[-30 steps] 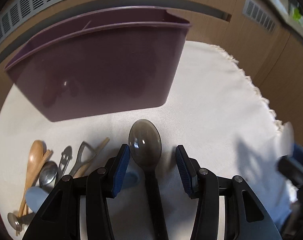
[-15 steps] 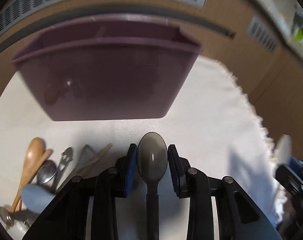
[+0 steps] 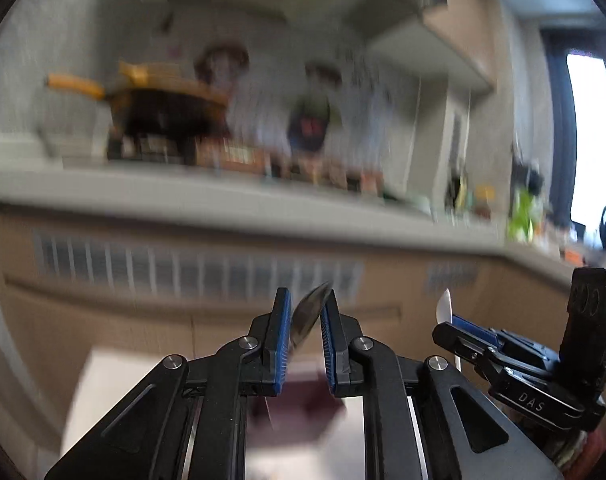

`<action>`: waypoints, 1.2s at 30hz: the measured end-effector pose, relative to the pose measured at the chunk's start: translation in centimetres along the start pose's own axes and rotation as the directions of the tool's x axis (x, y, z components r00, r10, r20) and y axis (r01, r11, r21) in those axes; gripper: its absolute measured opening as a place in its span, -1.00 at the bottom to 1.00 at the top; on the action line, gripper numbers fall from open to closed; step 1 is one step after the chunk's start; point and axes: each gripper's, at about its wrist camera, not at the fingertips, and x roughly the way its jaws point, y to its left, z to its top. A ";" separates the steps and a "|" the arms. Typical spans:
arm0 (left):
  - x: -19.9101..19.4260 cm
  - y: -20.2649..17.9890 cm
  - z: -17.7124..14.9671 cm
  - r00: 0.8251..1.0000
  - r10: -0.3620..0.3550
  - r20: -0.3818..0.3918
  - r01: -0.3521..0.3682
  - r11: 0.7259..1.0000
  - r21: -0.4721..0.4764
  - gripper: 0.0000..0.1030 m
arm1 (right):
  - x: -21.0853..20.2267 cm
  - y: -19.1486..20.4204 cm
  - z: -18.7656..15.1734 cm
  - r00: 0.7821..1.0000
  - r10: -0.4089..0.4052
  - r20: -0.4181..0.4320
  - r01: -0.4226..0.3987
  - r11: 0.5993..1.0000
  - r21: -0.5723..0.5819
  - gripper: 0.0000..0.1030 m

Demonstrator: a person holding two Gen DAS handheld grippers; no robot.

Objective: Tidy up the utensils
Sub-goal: 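Carry the white spoon into the maroon holder and open the right gripper, then grasp the blue plastic spoon by its handle with the right gripper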

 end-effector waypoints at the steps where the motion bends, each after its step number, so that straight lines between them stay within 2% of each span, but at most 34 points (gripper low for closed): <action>1: 0.6 0.8 0.8 1.000 0.011 0.024 -0.011 1.000 0.000 -0.70 | 0.5 0.3 1.9 0.999 -0.002 0.052 0.002 1.000 -0.009 -0.44; 4: 3.0 4.2 1.4 1.000 0.005 -0.003 -0.006 0.998 -0.055 -0.74 | 3.2 0.0 4.4 0.993 0.023 0.118 -0.025 1.000 0.013 -0.44; 6: 4.5 6.0 1.1 0.999 0.001 -0.033 -0.004 0.996 -0.091 -0.88 | 5.4 -0.6 4.6 0.992 0.063 0.109 -0.069 0.996 0.055 -0.44; 8: 5.1 7.7 0.7 0.998 0.016 -0.055 -0.021 0.996 -0.092 -0.88 | 7.6 -1.1 4.5 0.994 0.079 0.077 -0.086 0.992 0.090 -0.44; 14: 6.5 9.9 -2.9 0.983 0.056 -0.177 -0.077 0.991 -0.111 -0.88 | 10.5 -1.6 3.6 0.996 0.080 0.031 -0.083 0.993 0.082 -0.44; 22: 5.7 10.9 -6.8 0.970 0.060 -0.237 -0.103 0.980 -0.170 -0.84 | 13.8 -1.9 1.3 0.997 0.078 0.006 -0.079 0.994 0.082 -0.44; 23: 5.5 11.0 -7.3 0.966 0.068 -0.250 -0.112 0.980 -0.164 -0.80 | 14.2 -2.0 0.9 0.997 0.073 0.010 -0.073 0.994 0.080 -0.44; 25: 5.2 11.0 -8.0 0.955 0.095 -0.281 -0.141 0.979 -0.147 -0.51 | 15.3 -2.2 -0.4 0.997 0.076 0.011 -0.077 0.994 0.084 -0.41; 26: 5.0 11.0 -8.4 0.951 0.101 -0.292 -0.149 0.978 -0.146 -0.27 | 15.8 -2.5 -1.0 0.997 0.078 -0.004 -0.077 0.993 0.088 -0.40; 27: 4.7 11.1 -8.6 0.950 0.102 -0.296 -0.151 0.977 -0.149 -0.14 | 16.2 -2.8 -1.6 0.996 0.082 -0.025 -0.079 0.992 0.096 -0.40; 30: 3.4 11.5 -9.8 0.943 0.114 -0.312 -0.166 0.975 -0.148 -0.12 | 16.6 -4.0 -3.0 0.990 0.078 -0.117 -0.060 0.987 0.148 -0.40; 32: 2.5 11.8 -10.6 0.934 0.132 -0.332 -0.185 0.973 -0.135 -0.12 | 15.0 -4.3 -3.3 0.990 0.065 -0.123 -0.045 0.987 0.156 -0.40; 34: 1.5 12.2 -11.3 0.922 0.147 -0.359 -0.205 0.970 -0.130 -0.12 | 13.0 -4.0 -3.1 0.993 0.045 -0.108 -0.032 0.992 0.125 -0.40; 36: 0.5 12.9 -12.3 0.902 0.172 -0.397 -0.235 0.965 -0.117 -0.12 | 11.0 -2.8 -3.2 0.990 0.073 -0.124 -0.067 0.996 0.050 -0.38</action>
